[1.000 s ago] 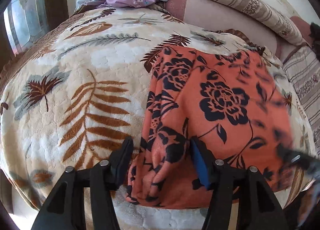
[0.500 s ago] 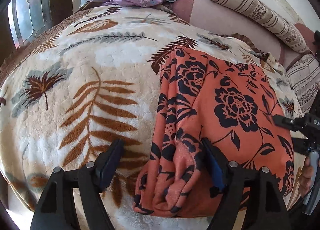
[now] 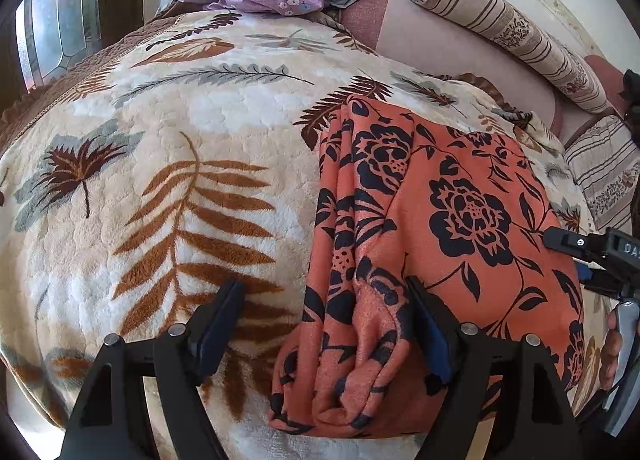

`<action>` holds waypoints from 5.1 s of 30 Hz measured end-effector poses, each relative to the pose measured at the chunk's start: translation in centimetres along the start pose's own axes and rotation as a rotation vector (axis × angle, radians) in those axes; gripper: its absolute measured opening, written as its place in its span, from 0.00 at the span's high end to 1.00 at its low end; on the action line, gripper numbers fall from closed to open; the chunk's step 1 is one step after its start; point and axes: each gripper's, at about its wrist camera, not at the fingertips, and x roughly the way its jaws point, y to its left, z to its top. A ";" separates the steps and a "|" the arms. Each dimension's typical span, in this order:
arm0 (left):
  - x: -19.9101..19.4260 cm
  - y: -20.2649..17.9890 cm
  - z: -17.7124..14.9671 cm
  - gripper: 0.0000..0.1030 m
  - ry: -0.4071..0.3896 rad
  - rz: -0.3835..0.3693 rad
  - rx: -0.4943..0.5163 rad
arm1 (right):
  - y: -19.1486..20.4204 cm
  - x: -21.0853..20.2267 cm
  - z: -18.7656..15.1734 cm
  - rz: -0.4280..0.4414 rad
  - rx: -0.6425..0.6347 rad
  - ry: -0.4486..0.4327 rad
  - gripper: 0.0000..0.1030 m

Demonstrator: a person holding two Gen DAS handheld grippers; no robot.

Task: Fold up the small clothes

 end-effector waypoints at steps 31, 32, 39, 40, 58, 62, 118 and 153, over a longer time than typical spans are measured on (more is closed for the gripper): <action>-2.2 1.6 -2.0 0.69 0.091 -0.112 -0.079 | -2.8 -5.7 -10.2 0.175 0.040 0.003 0.24; -2.0 1.5 -2.1 0.69 0.089 -0.099 -0.070 | -2.8 -5.6 -10.3 0.180 0.042 -0.001 0.23; -2.6 0.9 -1.3 0.49 0.116 -0.016 -0.071 | -4.2 -5.3 -11.0 0.226 0.067 0.000 0.23; -3.2 0.8 -0.9 0.49 0.109 -0.010 -0.073 | -4.4 -5.4 -11.2 0.240 0.072 -0.003 0.23; 4.0 3.5 6.1 0.98 0.199 0.041 -0.193 | -6.0 -5.9 -11.8 0.301 0.090 -0.016 0.23; -1.1 1.1 6.4 0.61 0.073 -0.026 -0.112 | -6.5 -5.6 -11.7 0.319 0.125 -0.017 0.22; 2.0 -1.8 1.1 0.04 0.013 0.002 0.029 | -2.8 -1.7 -6.3 0.161 0.042 -0.015 0.10; 1.5 -1.6 0.6 0.03 -0.014 -0.016 0.039 | -2.9 -1.4 -6.9 0.167 0.020 -0.021 0.10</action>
